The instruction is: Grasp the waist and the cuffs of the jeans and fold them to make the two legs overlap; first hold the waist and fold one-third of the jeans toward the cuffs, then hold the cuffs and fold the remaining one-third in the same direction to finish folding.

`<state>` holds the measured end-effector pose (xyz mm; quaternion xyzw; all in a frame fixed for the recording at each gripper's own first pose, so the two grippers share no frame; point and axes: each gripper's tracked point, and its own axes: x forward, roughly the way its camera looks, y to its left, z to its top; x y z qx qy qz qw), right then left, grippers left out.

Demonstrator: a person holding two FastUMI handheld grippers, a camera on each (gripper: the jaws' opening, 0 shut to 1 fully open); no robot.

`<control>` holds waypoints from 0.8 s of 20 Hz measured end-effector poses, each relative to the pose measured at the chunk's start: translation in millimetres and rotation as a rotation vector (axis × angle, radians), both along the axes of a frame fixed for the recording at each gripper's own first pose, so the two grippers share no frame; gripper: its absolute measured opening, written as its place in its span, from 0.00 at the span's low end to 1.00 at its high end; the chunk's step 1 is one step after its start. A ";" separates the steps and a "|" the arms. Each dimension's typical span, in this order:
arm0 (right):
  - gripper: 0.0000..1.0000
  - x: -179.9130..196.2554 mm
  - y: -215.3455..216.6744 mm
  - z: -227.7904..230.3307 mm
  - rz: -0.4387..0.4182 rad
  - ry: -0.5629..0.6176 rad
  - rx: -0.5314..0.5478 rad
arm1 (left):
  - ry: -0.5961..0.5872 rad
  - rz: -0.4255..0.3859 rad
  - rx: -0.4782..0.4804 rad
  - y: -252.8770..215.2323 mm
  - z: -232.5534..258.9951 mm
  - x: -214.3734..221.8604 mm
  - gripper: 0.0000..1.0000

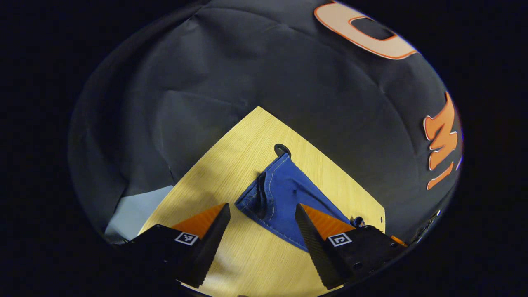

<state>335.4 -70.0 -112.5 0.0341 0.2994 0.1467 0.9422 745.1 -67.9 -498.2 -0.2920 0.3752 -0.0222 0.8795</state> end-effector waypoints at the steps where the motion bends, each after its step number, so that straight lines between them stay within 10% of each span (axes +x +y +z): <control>1: 0.97 0.3 -2.5 -1.8 -0.013 0.005 0.005 | 0.011 -0.006 -0.002 -0.8 -5.3 2.8 0.98; 13: 0.98 -14.2 -12.4 -25.5 -0.099 0.059 0.096 | 0.040 0.059 -0.262 -50.3 -39.1 52.3 0.90; 16: 0.98 -16.5 -16.9 -27.1 -0.129 0.068 0.121 | 0.078 0.066 -0.101 -43.9 -53.8 55.3 0.17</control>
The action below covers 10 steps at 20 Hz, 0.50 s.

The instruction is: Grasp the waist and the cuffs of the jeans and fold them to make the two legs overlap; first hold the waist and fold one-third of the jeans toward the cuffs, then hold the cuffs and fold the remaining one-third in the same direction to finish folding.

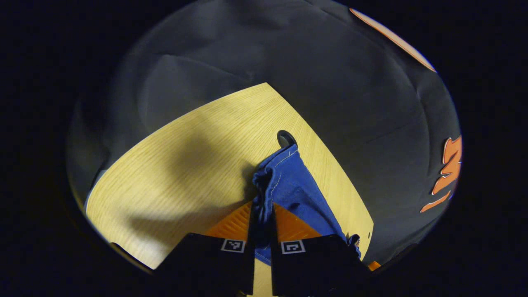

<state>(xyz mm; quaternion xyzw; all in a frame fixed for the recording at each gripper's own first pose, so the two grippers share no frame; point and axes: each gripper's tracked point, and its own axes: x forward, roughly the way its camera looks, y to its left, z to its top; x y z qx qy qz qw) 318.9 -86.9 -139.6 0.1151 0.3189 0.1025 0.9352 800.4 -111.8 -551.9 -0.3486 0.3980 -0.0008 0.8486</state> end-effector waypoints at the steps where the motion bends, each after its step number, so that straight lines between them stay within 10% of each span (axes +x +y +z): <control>1: 0.98 -0.4 -2.5 0.1 -0.010 0.002 0.000 | 0.016 -0.006 0.028 0.4 1.6 -4.1 0.17; 10: 0.98 2.2 -37.9 23.1 -0.053 -0.019 0.027 | -0.173 -0.086 0.052 -47.0 160.2 -63.8 0.09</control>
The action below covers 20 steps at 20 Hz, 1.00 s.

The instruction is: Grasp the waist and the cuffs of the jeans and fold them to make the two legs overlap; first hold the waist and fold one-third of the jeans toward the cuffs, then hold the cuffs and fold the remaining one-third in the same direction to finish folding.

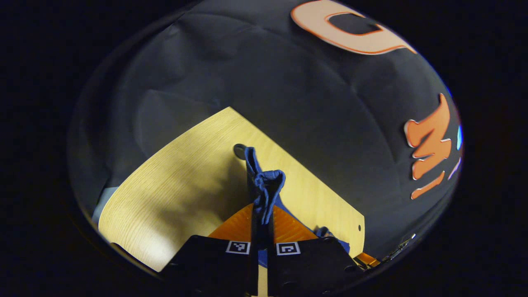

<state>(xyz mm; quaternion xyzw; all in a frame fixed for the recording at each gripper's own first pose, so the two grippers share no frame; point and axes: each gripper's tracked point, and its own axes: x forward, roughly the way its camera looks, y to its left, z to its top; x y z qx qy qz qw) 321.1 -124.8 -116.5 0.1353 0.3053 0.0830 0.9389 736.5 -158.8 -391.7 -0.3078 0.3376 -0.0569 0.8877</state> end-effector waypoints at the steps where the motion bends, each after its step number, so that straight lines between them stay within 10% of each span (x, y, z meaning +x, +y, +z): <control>1: 0.98 1.3 -6.0 6.7 -0.006 -0.016 -0.007 | -0.027 -0.027 0.042 -11.0 16.4 -14.2 0.09; 10: 0.98 -11.9 -81.1 57.3 -0.055 -0.101 0.031 | -0.229 -0.341 0.140 -221.1 139.6 -53.6 0.08; 20: 0.97 -23.9 -204.8 42.9 -0.161 -0.093 0.077 | -0.185 -0.547 0.147 -415.5 92.4 -55.9 0.09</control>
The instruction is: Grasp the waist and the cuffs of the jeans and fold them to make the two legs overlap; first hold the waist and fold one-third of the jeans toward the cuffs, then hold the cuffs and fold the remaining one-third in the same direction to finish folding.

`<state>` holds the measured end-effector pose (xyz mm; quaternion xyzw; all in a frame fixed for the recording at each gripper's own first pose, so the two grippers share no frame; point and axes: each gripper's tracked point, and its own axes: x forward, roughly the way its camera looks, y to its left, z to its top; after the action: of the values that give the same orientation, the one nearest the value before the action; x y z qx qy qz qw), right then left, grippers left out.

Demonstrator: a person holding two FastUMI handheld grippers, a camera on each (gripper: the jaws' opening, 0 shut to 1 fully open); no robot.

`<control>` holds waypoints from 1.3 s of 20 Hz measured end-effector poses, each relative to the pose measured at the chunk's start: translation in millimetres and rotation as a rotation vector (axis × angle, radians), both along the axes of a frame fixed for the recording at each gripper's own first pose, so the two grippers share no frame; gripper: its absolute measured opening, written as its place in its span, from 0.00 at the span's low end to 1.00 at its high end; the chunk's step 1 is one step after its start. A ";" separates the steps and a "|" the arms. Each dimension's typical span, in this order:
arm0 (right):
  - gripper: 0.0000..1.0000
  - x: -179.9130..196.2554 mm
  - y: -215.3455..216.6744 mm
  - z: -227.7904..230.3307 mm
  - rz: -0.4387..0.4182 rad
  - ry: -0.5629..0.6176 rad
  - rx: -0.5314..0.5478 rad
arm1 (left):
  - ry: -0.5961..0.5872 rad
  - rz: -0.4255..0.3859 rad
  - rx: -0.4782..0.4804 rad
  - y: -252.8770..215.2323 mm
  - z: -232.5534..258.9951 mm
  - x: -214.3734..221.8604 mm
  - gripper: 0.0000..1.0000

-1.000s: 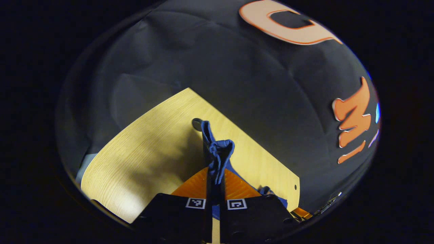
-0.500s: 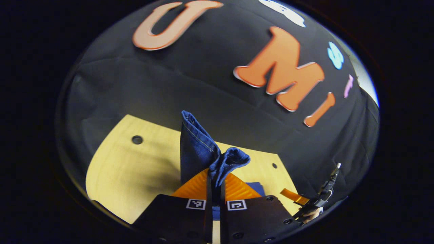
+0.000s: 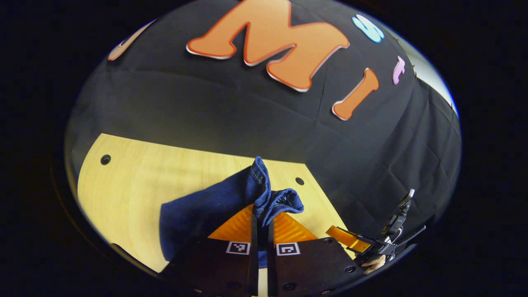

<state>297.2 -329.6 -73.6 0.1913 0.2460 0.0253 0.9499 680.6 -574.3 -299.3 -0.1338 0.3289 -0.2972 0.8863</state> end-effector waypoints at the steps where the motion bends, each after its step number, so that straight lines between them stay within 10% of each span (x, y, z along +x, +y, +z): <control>1: 0.97 -0.4 -9.0 -4.6 -0.004 0.007 0.004 | 0.010 -0.011 0.014 -13.4 -11.6 -2.2 0.09; 11: 0.97 -5.2 -36.9 -36.8 0.037 0.048 -0.030 | 0.080 -0.067 0.313 -89.6 -150.8 -42.3 0.10; 17: 0.97 -14.9 -28.0 -26.9 0.060 0.099 -0.050 | 0.113 -0.039 0.249 -80.7 -135.7 -64.6 1.00; 26: 0.97 -59.6 34.2 53.8 0.020 -0.078 -0.188 | -0.163 0.121 0.304 106.4 -19.3 -58.7 0.98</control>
<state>237.6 -295.4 -19.8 0.0976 0.2121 0.0189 0.9722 621.9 -467.9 -318.6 0.0068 0.2885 -0.1997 0.9364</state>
